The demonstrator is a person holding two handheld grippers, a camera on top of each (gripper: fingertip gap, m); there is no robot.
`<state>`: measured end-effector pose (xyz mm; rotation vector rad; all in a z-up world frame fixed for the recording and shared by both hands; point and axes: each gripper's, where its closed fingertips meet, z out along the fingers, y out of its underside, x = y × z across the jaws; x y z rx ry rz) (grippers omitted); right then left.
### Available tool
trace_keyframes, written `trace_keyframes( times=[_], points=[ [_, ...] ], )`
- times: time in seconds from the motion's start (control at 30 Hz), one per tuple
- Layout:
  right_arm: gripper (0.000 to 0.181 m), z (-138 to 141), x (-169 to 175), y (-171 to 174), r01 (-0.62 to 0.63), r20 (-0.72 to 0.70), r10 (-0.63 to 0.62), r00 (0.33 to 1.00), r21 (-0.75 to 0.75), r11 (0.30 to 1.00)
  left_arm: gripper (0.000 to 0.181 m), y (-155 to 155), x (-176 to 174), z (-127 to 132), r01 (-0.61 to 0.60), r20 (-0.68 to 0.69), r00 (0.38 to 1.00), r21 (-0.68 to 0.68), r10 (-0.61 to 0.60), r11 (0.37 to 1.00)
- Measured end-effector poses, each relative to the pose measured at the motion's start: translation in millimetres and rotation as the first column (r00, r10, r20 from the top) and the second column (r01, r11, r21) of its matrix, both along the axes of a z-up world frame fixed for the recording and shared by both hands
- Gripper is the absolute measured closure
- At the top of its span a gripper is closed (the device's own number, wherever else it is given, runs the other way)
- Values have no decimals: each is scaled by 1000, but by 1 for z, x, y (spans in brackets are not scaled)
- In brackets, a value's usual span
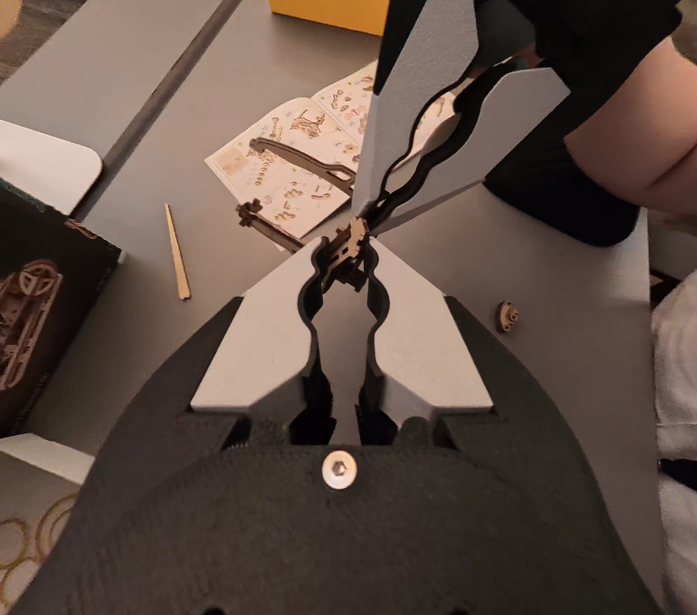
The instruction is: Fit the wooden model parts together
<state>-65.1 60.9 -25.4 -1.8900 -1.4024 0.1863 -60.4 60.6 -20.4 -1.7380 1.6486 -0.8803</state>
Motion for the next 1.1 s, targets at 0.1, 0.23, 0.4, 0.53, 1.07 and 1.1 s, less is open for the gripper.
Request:
trace_keyframes(
  times=[0.1,0.23,0.4,0.53,1.07,1.1],
  points=[
    [181,-6,1,-1,-5,24,5,1000,-26,1000,166,-2,1,-6,17,-6,1000,-62,-18,998],
    [180,-25,-1,-11,-40,-39,32,999,-215,976,165,-11,-2,-24,71,-73,994,-201,-87,977],
    [180,-44,-1,-19,-136,-187,63,980,-409,902,165,-20,-1,-43,75,-108,985,-425,-133,902],
    [179,-54,-6,-30,-246,-290,108,951,-500,830,165,-30,-5,-52,66,-145,974,-555,-175,829],
    [179,-63,-17,-48,-326,-278,203,939,-533,781,165,-46,-22,-61,52,-203,943,-692,-263,720],
    [179,-62,-17,-49,-332,-280,208,937,-532,779,165,-48,-23,-59,56,-193,942,-714,-273,698]
  ],
)
